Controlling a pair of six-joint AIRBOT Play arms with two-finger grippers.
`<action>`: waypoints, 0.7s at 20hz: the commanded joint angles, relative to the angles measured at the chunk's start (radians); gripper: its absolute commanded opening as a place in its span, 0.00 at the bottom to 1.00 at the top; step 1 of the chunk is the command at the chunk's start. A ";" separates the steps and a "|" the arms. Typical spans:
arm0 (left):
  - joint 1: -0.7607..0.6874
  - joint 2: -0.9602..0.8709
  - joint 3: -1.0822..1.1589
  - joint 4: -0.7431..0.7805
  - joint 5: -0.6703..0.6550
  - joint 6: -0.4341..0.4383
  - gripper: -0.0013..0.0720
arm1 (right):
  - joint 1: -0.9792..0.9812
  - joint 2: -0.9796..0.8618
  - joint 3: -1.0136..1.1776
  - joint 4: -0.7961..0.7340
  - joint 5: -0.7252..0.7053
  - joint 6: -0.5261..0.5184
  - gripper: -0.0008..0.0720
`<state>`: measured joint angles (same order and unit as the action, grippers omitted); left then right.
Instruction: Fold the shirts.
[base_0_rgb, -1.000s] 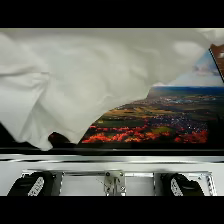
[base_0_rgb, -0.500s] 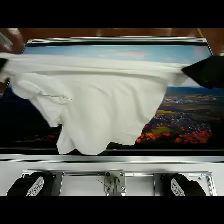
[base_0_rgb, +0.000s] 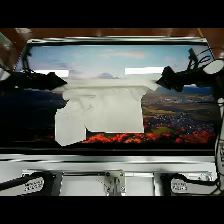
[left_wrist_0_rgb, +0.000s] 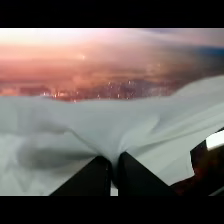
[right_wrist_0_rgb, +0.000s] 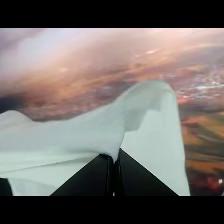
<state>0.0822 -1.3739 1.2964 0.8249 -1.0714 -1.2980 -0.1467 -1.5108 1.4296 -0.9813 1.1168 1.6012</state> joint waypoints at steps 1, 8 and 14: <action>-0.033 -0.201 -0.008 -0.081 -0.008 -0.044 0.11 | 0.029 -0.141 -0.003 -0.044 -0.044 -0.001 0.10; 0.208 -0.208 0.156 0.130 -0.436 -0.059 0.73 | -0.034 -0.053 0.035 -0.109 0.169 -0.123 0.81; 0.354 -0.175 0.080 0.256 -0.443 -0.066 0.86 | -0.184 0.004 -0.023 -0.205 0.419 -0.119 0.81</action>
<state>0.3836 -1.5501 1.4097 1.0203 -1.5028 -1.3609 -0.2714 -1.5238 1.4414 -1.1587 1.4078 1.4906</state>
